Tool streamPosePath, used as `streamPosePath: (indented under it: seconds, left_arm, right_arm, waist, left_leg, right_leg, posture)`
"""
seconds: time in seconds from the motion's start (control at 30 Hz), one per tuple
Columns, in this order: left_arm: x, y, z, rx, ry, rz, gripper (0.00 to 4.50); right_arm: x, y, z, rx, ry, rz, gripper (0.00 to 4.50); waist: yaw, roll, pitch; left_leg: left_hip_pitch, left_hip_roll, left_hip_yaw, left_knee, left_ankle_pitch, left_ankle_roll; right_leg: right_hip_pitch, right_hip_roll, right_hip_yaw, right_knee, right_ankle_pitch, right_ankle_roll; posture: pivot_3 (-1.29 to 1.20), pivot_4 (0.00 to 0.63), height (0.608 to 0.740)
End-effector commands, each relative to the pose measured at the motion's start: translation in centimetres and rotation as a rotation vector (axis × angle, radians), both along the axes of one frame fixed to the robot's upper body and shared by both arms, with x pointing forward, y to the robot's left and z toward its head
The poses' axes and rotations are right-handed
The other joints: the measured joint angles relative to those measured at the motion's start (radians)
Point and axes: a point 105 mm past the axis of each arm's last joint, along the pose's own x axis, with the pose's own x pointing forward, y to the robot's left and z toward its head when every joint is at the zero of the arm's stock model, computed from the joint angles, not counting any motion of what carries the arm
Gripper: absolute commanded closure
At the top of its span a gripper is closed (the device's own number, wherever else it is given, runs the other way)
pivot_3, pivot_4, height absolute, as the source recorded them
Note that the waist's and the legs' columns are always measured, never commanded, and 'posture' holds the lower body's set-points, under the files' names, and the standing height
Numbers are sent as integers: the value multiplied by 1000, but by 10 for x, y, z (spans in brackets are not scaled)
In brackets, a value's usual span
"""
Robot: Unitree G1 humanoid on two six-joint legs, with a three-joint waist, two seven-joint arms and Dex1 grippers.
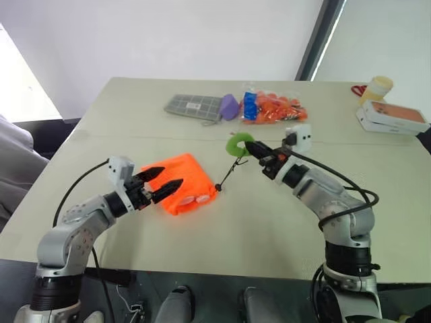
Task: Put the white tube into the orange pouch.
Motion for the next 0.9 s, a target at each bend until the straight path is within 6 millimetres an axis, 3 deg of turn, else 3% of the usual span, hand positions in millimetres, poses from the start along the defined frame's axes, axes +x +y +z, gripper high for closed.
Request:
streamPosePath:
  seconds: [0.03, 0.37, 0.73, 0.9]
  left_arm:
    - [-3, -20, 13, -11, -29, -119, 32]
    - [26, -74, 6, 195, -30, -347, 32]
    - [35, -82, -23, 409, 25, -496, 32]
    - [37, -84, -25, 414, 24, -498, 32]
  right_arm:
    - [-3, 7, 21, 4, -79, 30, 4500]
    - [0, 16, 18, -16, -76, 52, 4500]
    - [-3, 21, 16, -36, -90, 39, 4500]
    - [-4, 21, 16, -38, -93, 37, 4500]
  waist:
    - [0, 0, 0]
    - [-4, 0, 0]
    - [-4, 0, 0]
    - [-4, 0, 0]
  left_leg:
    - [0, 0, 0, 0, 0, 0]
    - [0, 0, 1, 0, 0, 0]
    - [0, 0, 1, -1, 0, 1]
    - [0, 0, 0, -1, 0, 1]
  right_leg:
    - [0, 0, 0, 0, 0, 0]
    - [0, 1, 0, 0, 0, 0]
    - [-1, 2, 0, 1, 0, 1]
    - [-1, 1, 0, 1, 0, 1]
  posture:
    - [0, 150, 724]
    - [0, 150, 724]
    - [0, 150, 724]
    - [0, 150, 724]
